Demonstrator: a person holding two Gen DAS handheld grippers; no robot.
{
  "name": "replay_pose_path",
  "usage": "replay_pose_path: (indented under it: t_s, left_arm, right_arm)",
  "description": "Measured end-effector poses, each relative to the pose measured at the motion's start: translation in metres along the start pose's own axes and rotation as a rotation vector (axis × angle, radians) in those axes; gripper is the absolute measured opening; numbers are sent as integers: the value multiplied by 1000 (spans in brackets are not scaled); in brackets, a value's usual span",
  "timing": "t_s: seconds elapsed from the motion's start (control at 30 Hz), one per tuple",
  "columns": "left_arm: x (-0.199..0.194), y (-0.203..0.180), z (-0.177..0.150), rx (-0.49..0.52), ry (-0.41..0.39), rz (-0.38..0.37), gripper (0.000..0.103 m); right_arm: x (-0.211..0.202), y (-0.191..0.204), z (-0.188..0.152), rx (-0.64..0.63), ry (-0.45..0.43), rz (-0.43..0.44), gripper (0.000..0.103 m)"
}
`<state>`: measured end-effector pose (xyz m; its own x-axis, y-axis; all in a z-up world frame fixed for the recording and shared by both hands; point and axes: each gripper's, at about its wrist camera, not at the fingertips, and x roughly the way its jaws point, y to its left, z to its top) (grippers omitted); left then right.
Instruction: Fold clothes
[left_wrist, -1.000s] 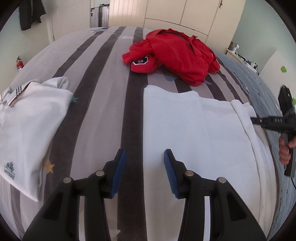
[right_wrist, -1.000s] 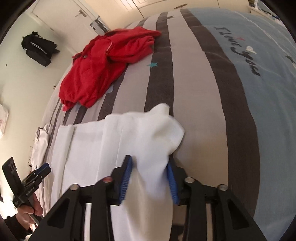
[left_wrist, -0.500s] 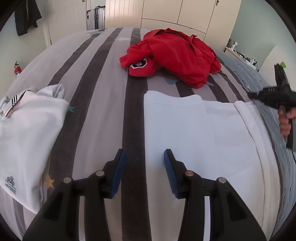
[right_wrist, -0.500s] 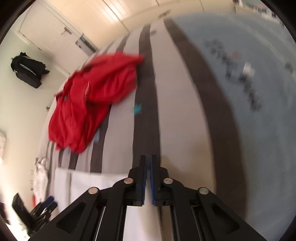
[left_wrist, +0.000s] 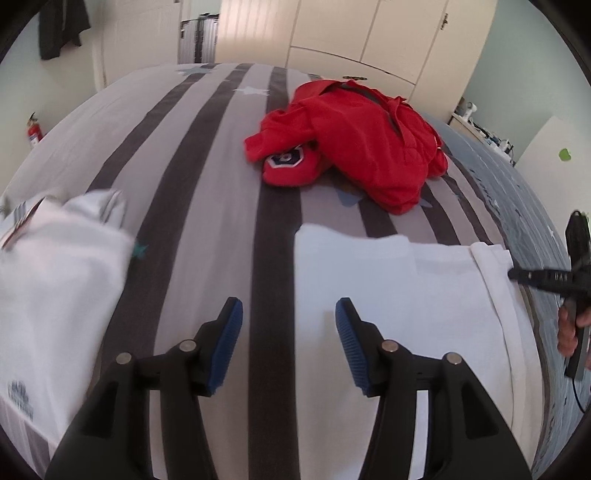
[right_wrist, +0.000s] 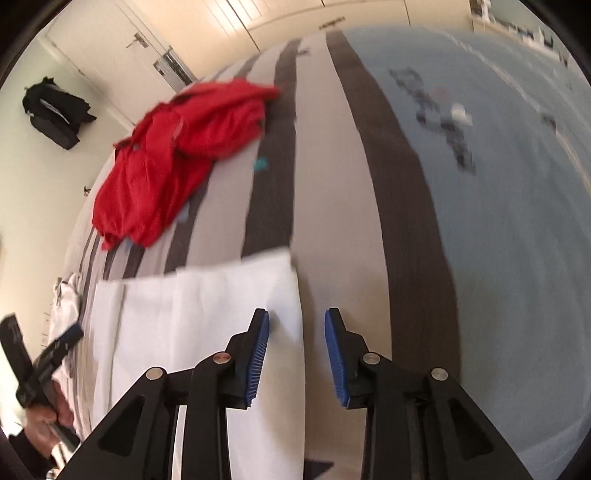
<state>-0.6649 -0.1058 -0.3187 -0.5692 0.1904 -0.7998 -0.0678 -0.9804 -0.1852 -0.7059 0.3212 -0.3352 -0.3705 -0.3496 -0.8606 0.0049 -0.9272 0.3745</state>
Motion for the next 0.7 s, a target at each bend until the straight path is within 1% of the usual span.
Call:
replay_pose_path:
  t_s: [0.17,0.3,0.33,0.4,0.47,0.5,0.53,0.57,0.6,0.63,0.67,0.7]
  left_arm:
    - [34,5,22,-34,50,-44,51]
    - [50,5,31,-38,79,-72,51]
    - [53,4,33,-31,84,-73,49]
    - [56,2,36,-19,91,-75,44]
    - [58,0,38,-4,98,-81,35]
    - [58,-1,39,2,101,-84,32]
    - [58,-3,40,13,104,-89,22]
    - [58,-6,41,21,105,-89,14]
    - [58,-8,42,30,106,-88,10]
    - [58,-10,43,38,107,-87,6]
    - [57,-13,44,47,105,-81,6]
    - [56,-16,45,53,101,-76,6]
  right_arm:
    - [0,-4,5,30,-12,28,31]
    - [12,7,14,-13,8,20,33]
    - [16,10,17,-24,14,17,34]
    - [19,9,22,-18,18,26,34]
    - [21,8,26,-4,18,38,34]
    - [22,9,28,-12,21,36,34]
    - [23,11,28,-25,22,33,36]
    - [23,12,29,-35,23,30,35]
    - [23,14,29,-51,22,16,29]
    - [22,15,30,-58,19,7,11]
    - [22,16,30,-63,17,0,4]
    - [22,17,31,-69,14,-6,4]
